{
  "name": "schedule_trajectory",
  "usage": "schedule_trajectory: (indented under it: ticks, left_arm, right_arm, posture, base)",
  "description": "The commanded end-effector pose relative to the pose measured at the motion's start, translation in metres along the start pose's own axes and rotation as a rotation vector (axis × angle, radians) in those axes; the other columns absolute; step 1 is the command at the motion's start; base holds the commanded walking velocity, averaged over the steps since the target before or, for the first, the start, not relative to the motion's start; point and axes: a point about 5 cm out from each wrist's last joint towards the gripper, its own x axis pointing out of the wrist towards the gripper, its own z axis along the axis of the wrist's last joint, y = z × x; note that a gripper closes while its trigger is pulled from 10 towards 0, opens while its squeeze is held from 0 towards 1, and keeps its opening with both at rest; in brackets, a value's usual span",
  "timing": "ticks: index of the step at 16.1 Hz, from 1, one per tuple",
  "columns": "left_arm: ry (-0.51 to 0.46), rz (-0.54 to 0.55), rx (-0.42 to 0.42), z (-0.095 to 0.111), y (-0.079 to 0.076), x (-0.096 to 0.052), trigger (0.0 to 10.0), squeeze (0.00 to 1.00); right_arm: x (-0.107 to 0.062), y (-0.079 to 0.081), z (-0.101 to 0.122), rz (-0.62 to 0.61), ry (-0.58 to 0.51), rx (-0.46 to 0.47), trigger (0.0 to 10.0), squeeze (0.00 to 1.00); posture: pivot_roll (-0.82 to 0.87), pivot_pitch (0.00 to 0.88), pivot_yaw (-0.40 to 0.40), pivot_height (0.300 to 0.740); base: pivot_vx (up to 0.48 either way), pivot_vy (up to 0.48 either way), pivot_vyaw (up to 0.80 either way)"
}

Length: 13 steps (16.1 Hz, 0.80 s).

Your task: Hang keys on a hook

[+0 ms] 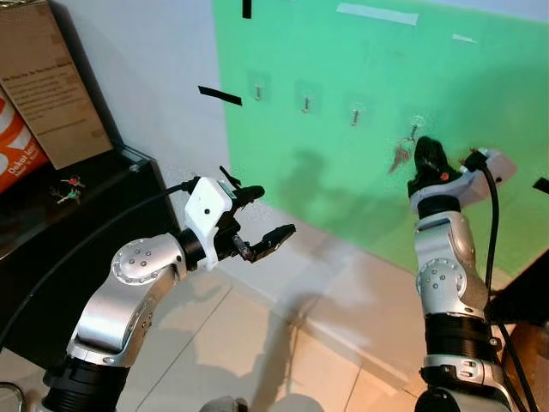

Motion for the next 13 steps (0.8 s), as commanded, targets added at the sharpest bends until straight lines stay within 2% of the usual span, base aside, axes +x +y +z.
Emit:
schedule_trajectory:
  ticks: [1,3,4,6,7,8,9,10,11,12,13]
  left_arm:
    - [-0.014,-0.011,0.013,0.006,0.001,0.0,10.0,0.0]
    - [-0.011,-0.008,0.011,0.006,0.001,0.0,10.0,0.0]
    - [-0.004,0.005,0.012,0.005,0.002,-0.001,10.0,0.0]
    - [0.008,0.041,0.021,0.002,0.005,-0.002,10.0,0.0]
    - [0.017,0.102,0.025,-0.002,0.009,-0.004,10.0,0.0]
    - [0.022,0.166,0.022,-0.006,0.013,-0.008,10.0,0.0]
    - [0.027,0.196,0.02,-0.008,0.014,-0.01,10.0,0.0]
    - [0.042,0.254,0.021,-0.013,0.016,-0.016,10.0,0.0]
    - [0.049,0.285,0.024,-0.015,0.017,-0.018,10.0,0.0]
    - [0.056,0.355,0.027,-0.017,0.021,-0.021,10.0,0.0]
    - [0.067,0.414,0.027,-0.02,0.023,-0.022,10.0,0.0]
  right_arm:
    - [-0.002,-0.013,0.001,-0.064,0.004,0.007,10.0,1.0]
    - [-0.001,-0.012,0.003,-0.055,-0.014,-0.012,10.0,1.0]
    - [-0.002,-0.011,0.007,-0.04,-0.051,-0.094,10.0,1.0]
    - [-0.004,-0.004,0.009,0.044,-0.078,-0.072,10.0,1.0]
    - [-0.008,0.002,0.011,0.09,-0.094,-0.077,10.0,1.0]
    - [-0.014,0.008,0.013,0.139,-0.096,-0.183,10.0,1.0]
    - [-0.017,0.011,0.012,0.171,-0.074,-0.229,10.0,1.0]
    - [-0.025,0.017,0.006,0.223,-0.023,-0.315,10.0,1.0]
    - [-0.028,0.019,0.003,0.249,0.001,-0.356,10.0,1.0]
    - [-0.036,0.02,-0.009,0.254,0.07,-0.392,10.0,1.0]
    - [-0.043,0.021,-0.017,0.26,0.109,-0.373,10.0,1.0]
  posture:
    - [0.01,0.0,0.041,0.74]
    - [0.01,0.0,0.038,0.74]
    - [0.01,0.0,0.038,0.74]
    - [0.01,0.0,0.037,0.74]
    - [0.01,0.0,0.036,0.74]
    - [0.01,0.0,0.036,0.74]
    - [0.0,0.0,0.036,0.74]
    - [0.0,0.0,0.037,0.74]
    - [0.0,0.0,0.037,0.74]
    - [-0.01,0.0,0.038,0.74]
    - [-0.01,0.0,0.038,0.74]
  base:
    - [0.0,0.0,0.0]
    - [0.0,0.0,0.0]
    - [0.0,0.0,0.0]
    - [0.0,0.0,0.0]
    - [0.0,0.0,0.0]
    - [0.0,0.0,0.0]
    - [0.0,0.0,0.0]
    - [0.0,0.0,0.57]
    - [0.0,0.0,0.8]
    - [0.0,0.0,0.8]
    - [0.0,0.0,0.8]
